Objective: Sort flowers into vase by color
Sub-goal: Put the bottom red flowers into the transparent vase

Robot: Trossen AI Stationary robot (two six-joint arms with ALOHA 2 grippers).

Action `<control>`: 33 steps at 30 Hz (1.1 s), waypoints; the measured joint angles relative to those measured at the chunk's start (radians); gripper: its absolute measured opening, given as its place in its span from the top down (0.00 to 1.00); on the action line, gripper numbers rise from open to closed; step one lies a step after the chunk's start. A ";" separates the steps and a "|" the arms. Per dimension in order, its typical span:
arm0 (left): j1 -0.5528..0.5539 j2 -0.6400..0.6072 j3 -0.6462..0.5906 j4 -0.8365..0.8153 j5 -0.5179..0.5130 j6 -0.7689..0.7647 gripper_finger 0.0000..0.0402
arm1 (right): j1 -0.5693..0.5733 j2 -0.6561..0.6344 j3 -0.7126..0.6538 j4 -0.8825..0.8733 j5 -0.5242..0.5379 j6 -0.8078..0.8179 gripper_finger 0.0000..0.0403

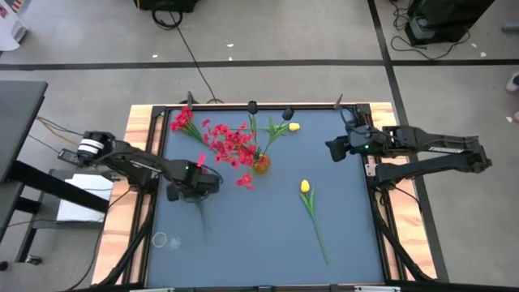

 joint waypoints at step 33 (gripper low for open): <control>-0.403 -0.721 0.421 0.103 -0.265 1.350 0.96 | 0.237 0.227 0.000 0.168 -0.032 0.378 0.34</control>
